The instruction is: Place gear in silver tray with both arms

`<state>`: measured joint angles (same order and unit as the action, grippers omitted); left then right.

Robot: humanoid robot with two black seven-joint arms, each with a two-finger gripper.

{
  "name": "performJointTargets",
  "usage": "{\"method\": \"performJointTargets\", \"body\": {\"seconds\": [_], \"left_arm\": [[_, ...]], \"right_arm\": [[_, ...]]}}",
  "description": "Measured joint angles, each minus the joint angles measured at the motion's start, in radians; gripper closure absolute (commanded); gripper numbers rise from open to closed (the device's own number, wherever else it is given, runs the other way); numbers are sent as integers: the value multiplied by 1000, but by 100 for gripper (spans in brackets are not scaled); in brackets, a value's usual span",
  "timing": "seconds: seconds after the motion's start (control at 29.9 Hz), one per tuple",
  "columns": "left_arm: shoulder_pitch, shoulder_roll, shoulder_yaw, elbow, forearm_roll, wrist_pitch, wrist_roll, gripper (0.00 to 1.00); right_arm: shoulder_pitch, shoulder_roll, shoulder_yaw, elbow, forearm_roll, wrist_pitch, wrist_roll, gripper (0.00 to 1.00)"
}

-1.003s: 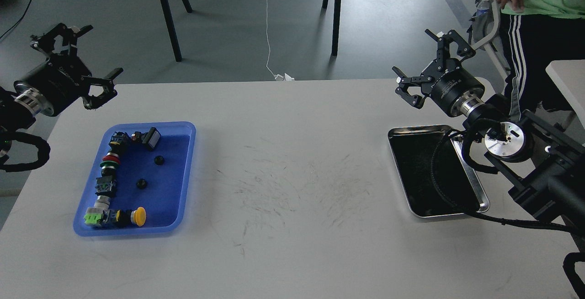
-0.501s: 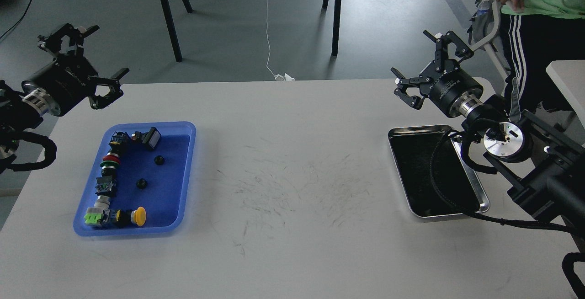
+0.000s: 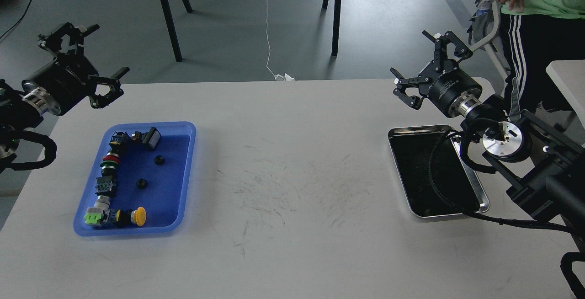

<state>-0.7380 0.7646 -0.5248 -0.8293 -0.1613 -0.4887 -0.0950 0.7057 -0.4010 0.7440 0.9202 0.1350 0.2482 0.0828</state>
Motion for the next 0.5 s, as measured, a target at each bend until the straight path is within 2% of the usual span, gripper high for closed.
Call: {"method": "performJointTargets", "body": {"seconds": [0.5], "left_arm": [[-24,-5,-1,15,-2,0,-2,1]], "right_arm": [[8,4,18,-4,0,-1,4,1]]}}
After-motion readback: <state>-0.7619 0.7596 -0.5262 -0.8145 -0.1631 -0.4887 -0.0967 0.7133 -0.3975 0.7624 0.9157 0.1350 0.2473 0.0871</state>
